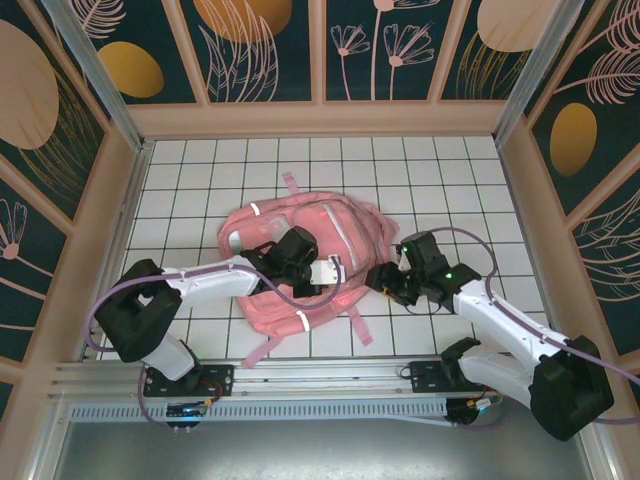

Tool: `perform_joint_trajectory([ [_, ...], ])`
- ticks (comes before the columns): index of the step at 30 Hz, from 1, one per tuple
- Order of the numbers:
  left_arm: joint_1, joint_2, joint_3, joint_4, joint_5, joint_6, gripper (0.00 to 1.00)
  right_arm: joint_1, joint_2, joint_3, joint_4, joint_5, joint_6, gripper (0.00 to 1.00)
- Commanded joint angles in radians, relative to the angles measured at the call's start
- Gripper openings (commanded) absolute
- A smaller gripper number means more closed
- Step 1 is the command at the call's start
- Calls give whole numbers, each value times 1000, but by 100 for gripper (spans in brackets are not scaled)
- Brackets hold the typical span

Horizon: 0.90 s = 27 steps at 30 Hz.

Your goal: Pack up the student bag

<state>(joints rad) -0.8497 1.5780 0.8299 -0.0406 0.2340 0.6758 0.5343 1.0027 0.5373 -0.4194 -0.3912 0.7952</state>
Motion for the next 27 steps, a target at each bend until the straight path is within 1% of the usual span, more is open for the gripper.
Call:
perform_joint_trajectory([
  [1, 20, 13, -33, 58, -9, 22, 0, 7, -60, -19, 20, -31, -25, 48],
  [3, 34, 14, -36, 75, 53, 20, 0, 7, -95, -30, 47, -48, -68, 44],
  [6, 69, 16, -42, 125, 168, -6, 0, 72, -129, -39, 83, -15, -98, 44],
  [8, 96, 10, -47, 148, 238, -18, 0, 123, -145, -49, 107, 65, -105, 47],
  [10, 114, -3, -57, 171, 267, -23, 0, 172, -143, -48, 118, 145, -105, 50],
  [13, 132, -19, -68, 186, 323, -22, 0, 255, -114, -41, 175, 233, -157, 52],
  [15, 138, -18, -73, 183, 341, -18, 0, 294, -73, -21, 192, 270, -200, 55],
  [18, 143, -10, -74, 179, 352, -18, 0, 299, 30, 38, 140, 311, -222, 56],
  [21, 144, -13, -76, 190, 381, -23, 0, 314, 115, 69, 165, 362, -250, 55],
  [24, 146, -18, -86, 196, 399, -21, 0, 298, 177, 94, 199, 403, -277, 52],
  [27, 144, -18, -87, 186, 405, -16, 0, 272, 261, 138, 224, 379, -326, 45],
])
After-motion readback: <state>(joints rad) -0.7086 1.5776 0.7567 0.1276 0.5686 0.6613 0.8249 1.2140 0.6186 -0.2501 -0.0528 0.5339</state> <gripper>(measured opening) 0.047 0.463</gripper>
